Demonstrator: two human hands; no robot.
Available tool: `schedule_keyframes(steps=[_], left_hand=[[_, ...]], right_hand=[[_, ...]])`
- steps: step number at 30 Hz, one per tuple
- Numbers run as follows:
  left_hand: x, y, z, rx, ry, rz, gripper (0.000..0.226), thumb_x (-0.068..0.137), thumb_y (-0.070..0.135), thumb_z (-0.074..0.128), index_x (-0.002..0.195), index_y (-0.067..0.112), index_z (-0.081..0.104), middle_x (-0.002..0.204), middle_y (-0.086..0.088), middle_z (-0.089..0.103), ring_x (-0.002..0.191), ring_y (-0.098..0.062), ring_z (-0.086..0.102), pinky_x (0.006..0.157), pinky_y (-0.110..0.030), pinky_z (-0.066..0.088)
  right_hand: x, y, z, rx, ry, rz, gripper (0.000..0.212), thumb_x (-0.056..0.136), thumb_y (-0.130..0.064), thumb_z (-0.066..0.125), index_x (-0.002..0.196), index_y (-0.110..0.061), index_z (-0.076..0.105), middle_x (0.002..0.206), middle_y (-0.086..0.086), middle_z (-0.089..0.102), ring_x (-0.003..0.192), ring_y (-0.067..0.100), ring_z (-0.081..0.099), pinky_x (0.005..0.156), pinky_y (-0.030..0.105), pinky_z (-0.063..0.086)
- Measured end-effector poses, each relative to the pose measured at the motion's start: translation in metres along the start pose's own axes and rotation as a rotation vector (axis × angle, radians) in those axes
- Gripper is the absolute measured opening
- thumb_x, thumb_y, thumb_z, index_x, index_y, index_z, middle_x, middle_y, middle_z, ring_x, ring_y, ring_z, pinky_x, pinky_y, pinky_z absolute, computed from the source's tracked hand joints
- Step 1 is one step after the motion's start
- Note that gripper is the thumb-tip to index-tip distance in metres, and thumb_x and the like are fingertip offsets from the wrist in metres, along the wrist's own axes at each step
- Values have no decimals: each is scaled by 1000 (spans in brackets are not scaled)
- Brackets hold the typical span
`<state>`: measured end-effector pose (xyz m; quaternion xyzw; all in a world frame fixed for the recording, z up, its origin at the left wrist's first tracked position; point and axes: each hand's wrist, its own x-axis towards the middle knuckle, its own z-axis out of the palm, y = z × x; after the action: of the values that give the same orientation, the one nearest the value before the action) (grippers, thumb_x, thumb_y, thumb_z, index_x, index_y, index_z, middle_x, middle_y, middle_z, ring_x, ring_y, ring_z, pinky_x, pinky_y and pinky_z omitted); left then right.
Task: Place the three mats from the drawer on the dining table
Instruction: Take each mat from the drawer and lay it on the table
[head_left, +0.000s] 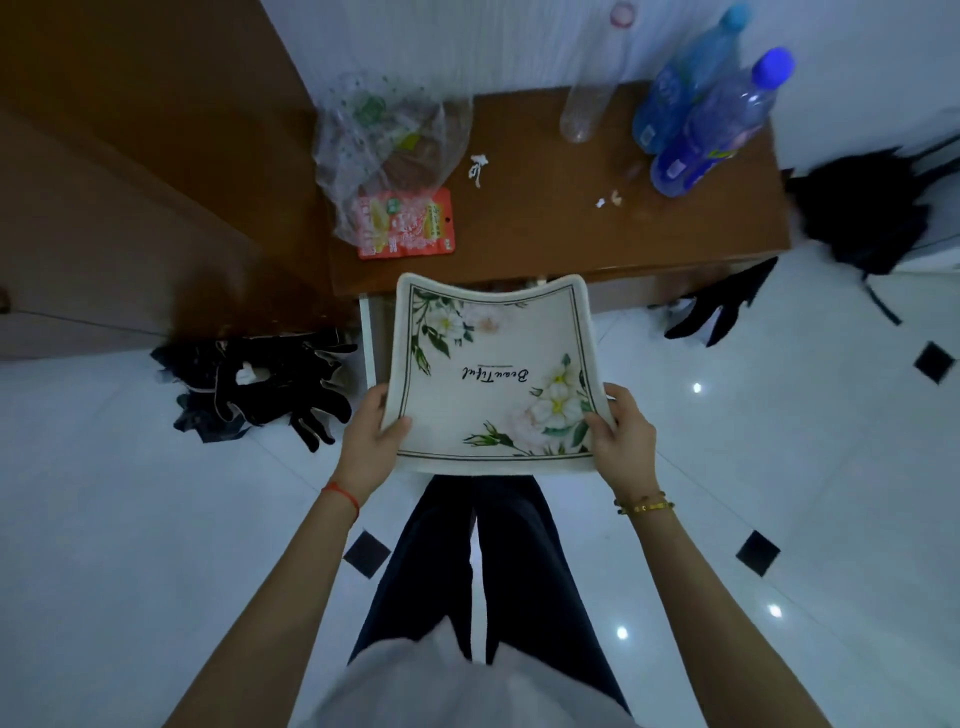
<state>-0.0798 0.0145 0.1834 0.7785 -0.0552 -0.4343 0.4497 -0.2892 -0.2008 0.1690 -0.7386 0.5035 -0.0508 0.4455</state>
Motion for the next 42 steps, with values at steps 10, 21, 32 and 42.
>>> schedule_keyframes(steps=[10, 21, 32, 42], left_hand=[[-99, 115, 4, 87, -196, 261, 38, 91, 1, 57, 125, 15, 47, 120, -1, 62, 109, -10, 60, 99, -34, 47], [-170, 178, 125, 331, -592, 509, 36, 91, 1, 55, 122, 19, 50, 122, -4, 63, 113, -16, 60, 100, -40, 47], [-295, 170, 367, 466, -993, 634, 39, 89, -8, 53, 126, 1, 48, 121, -12, 60, 98, 4, 61, 91, -16, 49], [-390, 141, 566, 693, -1333, 703, 43, 89, -6, 55, 128, 13, 50, 124, -4, 62, 107, -2, 60, 97, -18, 46]], right_hand=[[-134, -55, -101, 120, 324, -12, 31, 90, -4, 56, 119, -12, 49, 78, 4, 66, 63, 14, 61, 54, 18, 45], [-274, 5, -179, 209, 762, 187, 33, 91, -5, 56, 122, -10, 47, 65, 1, 54, 56, 9, 52, 52, 19, 41], [-423, 133, -289, 291, 1149, 468, 34, 91, -7, 57, 122, -14, 46, 78, 10, 65, 67, 23, 62, 61, 32, 48], [-511, 231, -332, 417, 1481, 752, 33, 89, -3, 58, 120, -12, 48, 70, 12, 59, 59, 16, 54, 52, 16, 40]])
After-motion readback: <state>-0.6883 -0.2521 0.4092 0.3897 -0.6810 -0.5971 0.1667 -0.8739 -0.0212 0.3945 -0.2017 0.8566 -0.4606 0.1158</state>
